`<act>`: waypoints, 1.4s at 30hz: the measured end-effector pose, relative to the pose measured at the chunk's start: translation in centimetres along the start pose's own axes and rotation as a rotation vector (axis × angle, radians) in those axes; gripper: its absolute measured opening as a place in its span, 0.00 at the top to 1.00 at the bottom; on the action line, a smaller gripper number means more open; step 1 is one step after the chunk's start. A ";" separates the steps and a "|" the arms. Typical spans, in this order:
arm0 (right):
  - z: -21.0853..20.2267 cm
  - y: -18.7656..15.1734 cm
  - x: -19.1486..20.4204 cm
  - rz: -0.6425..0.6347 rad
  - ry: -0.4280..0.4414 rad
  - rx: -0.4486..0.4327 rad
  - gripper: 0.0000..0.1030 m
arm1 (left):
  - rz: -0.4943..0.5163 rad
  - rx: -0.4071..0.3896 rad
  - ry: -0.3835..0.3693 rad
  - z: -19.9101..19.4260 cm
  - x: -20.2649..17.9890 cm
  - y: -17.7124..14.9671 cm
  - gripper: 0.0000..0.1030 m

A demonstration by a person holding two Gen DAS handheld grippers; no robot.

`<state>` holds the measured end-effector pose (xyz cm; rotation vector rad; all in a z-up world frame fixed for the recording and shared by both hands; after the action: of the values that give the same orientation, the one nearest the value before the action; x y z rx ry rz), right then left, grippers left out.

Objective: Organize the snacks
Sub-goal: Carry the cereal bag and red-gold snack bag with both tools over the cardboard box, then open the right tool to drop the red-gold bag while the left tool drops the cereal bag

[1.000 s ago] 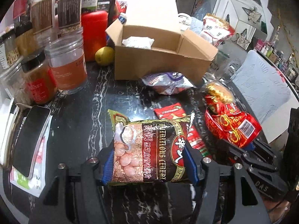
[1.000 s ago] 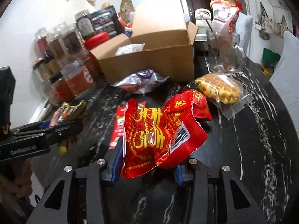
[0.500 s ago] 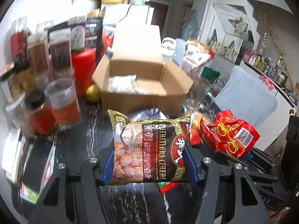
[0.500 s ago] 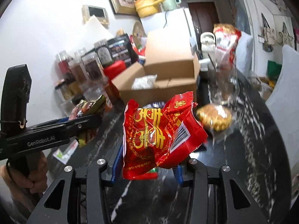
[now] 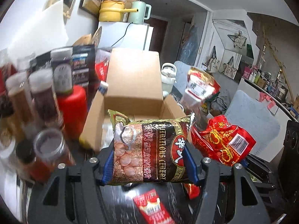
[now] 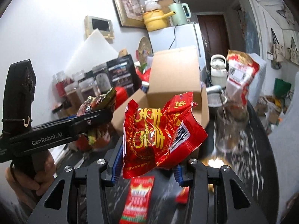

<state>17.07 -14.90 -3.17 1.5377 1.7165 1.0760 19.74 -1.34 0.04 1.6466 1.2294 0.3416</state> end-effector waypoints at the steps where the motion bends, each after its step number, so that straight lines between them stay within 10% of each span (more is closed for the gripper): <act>1: 0.6 0.8 -0.2 -0.002 0.002 -0.007 0.57 | 0.006 -0.002 0.002 0.3 0.1 0.5 0.40; 19: 10.6 6.4 -1.7 -0.061 -0.006 0.026 0.57 | 0.063 0.004 0.086 8.8 4.9 6.8 0.40; 42: 18.5 2.4 -3.3 -0.179 -0.122 0.237 0.54 | 0.041 0.284 0.145 18.6 8.5 2.1 0.40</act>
<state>34.46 -14.76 -10.65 1.5200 1.9074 0.6954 37.77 -4.29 -9.28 1.9186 1.4051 0.3275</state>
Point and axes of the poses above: each gripper's, at about its wrist camera, not at the fingertips, and z roughly the way its jaws point, x to its left, y to its top, the point moved 7 cm from there along z, roughly the way its jaws point, and after that the axes turned 15 degrees about -y, right-handed, at the moved point
